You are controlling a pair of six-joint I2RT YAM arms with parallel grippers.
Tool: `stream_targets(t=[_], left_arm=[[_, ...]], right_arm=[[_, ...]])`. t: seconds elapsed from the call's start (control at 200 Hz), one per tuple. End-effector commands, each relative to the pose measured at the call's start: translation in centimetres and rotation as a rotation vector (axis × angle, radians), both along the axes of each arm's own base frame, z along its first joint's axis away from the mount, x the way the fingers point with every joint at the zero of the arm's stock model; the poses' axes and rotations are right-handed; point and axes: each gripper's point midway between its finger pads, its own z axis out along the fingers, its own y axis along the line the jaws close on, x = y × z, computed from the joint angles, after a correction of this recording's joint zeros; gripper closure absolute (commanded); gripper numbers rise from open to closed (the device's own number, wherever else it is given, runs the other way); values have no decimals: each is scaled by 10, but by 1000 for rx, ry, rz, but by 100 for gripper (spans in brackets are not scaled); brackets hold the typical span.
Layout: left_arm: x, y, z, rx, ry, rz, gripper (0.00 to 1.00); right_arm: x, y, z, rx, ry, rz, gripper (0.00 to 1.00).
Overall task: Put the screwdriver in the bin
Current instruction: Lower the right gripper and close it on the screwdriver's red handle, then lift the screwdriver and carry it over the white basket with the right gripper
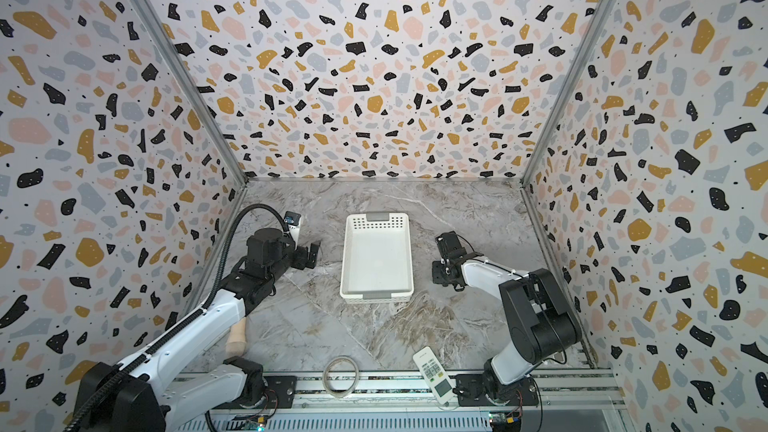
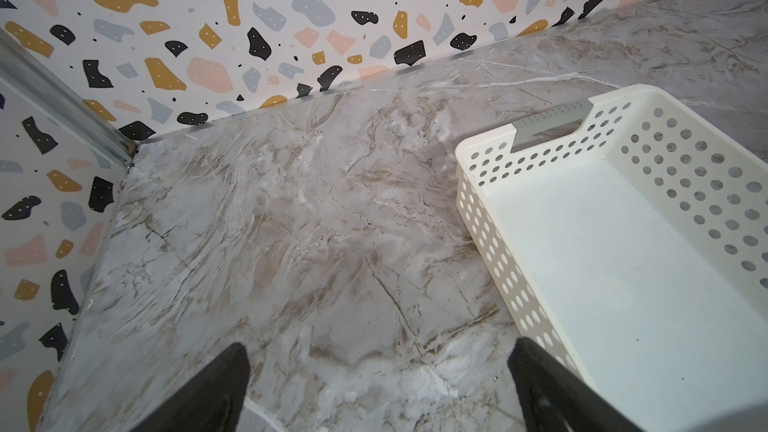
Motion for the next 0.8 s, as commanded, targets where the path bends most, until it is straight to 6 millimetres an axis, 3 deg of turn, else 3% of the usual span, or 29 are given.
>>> stream_targets(t=[0.0, 0.38, 0.796], left_arm=[[4, 0, 16, 10, -39, 6, 0], [4, -1, 16, 3, -37, 2, 0], [4, -1, 13, 11, -30, 8, 1]], right_arm=[[4, 3, 8, 4, -13, 0, 66], [-4, -1, -1, -8, 6, -7, 67], [-1, -2, 5, -59, -7, 5, 83]])
